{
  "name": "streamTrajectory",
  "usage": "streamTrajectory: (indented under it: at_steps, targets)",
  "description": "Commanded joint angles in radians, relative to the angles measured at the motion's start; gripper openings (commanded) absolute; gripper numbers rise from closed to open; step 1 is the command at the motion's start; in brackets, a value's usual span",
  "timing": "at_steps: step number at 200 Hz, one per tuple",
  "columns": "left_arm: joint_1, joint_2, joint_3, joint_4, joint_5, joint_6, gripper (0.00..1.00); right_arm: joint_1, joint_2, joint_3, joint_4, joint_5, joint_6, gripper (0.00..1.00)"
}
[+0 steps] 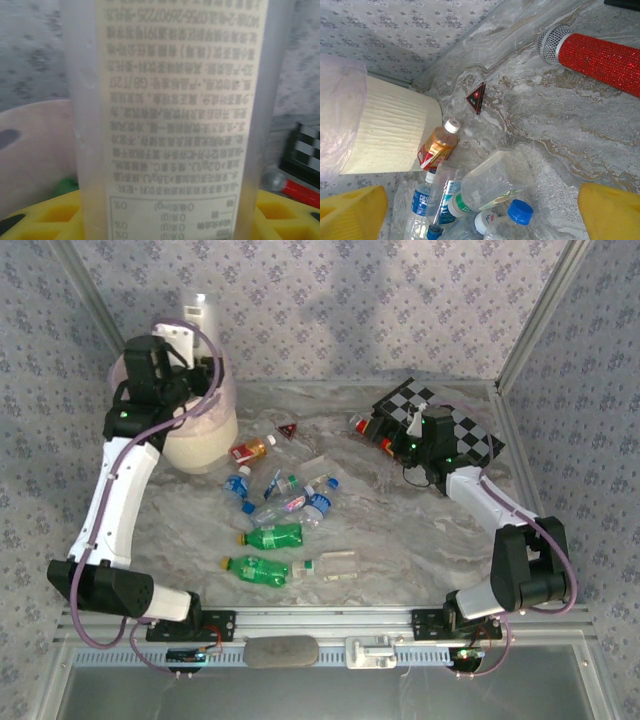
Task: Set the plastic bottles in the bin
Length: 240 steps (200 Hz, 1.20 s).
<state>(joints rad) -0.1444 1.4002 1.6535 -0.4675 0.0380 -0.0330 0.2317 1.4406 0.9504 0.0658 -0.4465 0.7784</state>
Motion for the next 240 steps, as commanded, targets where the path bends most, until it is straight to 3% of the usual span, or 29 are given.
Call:
streamTrajectory:
  at_steps: [1,52,130,184,240]
  targets:
    - [0.080,-0.013,0.049,-0.041,-0.060,0.014,0.48,0.005,0.008,0.000,0.026,-0.025,0.004,0.99]
    - [0.241,0.057,0.064,-0.083,-0.055,-0.088,0.50,0.005,0.006,-0.012,0.018,-0.029,0.000,0.99]
    - [0.283,0.183,0.115,-0.133,-0.024,-0.115,0.55,0.005,-0.022,-0.029,-0.002,-0.015,-0.008,0.99]
    - [0.282,0.185,0.141,-0.149,-0.003,-0.149,0.86,0.004,-0.050,-0.047,-0.021,0.005,-0.023,0.99]
    - [0.275,0.098,0.132,-0.159,0.084,-0.195,0.96,0.005,-0.043,-0.052,-0.004,0.002,-0.018,0.99]
